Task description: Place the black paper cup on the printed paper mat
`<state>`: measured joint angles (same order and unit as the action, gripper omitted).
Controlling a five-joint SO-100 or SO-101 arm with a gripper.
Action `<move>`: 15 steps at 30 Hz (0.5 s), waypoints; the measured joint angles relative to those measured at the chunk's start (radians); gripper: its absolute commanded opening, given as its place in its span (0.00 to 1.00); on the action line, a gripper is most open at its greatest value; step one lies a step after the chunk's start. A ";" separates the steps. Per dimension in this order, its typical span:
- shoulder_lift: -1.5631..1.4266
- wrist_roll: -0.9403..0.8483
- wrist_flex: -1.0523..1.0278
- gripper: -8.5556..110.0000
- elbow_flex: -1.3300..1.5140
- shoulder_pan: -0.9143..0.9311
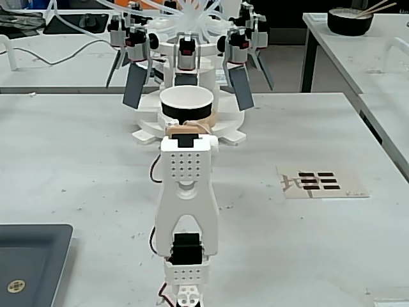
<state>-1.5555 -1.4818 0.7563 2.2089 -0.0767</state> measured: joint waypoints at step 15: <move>-0.005 -0.110 -0.006 0.11 0.025 0.058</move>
<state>-1.5601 -1.5923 0.7501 2.2335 -0.0184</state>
